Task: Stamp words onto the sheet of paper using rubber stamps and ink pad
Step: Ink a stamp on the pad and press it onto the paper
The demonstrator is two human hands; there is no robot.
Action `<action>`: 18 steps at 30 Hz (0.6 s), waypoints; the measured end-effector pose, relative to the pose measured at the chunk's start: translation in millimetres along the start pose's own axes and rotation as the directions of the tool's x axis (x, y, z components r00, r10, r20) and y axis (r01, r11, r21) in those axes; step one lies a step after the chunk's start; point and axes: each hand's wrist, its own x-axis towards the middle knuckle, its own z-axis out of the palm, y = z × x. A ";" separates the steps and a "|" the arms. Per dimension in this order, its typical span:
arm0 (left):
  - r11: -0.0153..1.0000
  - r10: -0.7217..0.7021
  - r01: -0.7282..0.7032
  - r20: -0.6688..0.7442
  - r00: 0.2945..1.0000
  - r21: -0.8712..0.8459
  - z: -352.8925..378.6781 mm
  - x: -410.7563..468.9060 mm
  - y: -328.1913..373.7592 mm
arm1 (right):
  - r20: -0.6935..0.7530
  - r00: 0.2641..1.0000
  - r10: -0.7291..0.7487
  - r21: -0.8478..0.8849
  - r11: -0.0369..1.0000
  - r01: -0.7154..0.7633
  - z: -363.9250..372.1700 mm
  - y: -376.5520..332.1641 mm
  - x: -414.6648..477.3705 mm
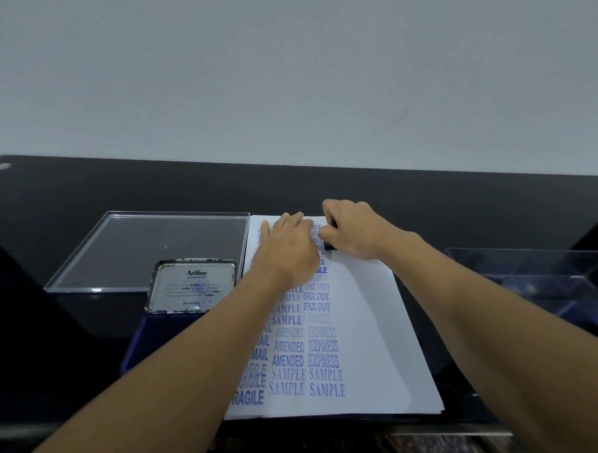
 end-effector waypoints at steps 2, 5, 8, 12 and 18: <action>1.000 0.002 -0.002 0.001 1.000 0.004 -0.3 0.0 0.2 | -0.015 1.000 0.000 0.010 1.000 0.000 1.4 0.2 -2.7; 1.000 0.001 -0.001 -0.004 1.000 0.012 -0.4 -0.2 0.2 | -0.031 0.999 -0.015 0.043 0.999 0.016 1.2 -2.2 -8.7; 1.000 -0.007 0.007 0.009 1.000 0.007 -0.7 -0.3 0.8 | -0.038 0.999 -0.029 0.043 0.999 0.031 1.7 -4.1 -13.2; 1.000 -0.001 0.000 0.009 1.000 0.011 -1.2 -0.9 0.8 | -0.039 0.999 -0.020 0.048 0.999 0.022 2.8 -3.2 -11.2; 1.000 0.006 -0.006 -0.006 1.000 -0.004 -1.8 -1.3 1.4 | -0.008 1.000 0.012 0.015 1.000 -0.012 -0.8 -2.1 -1.4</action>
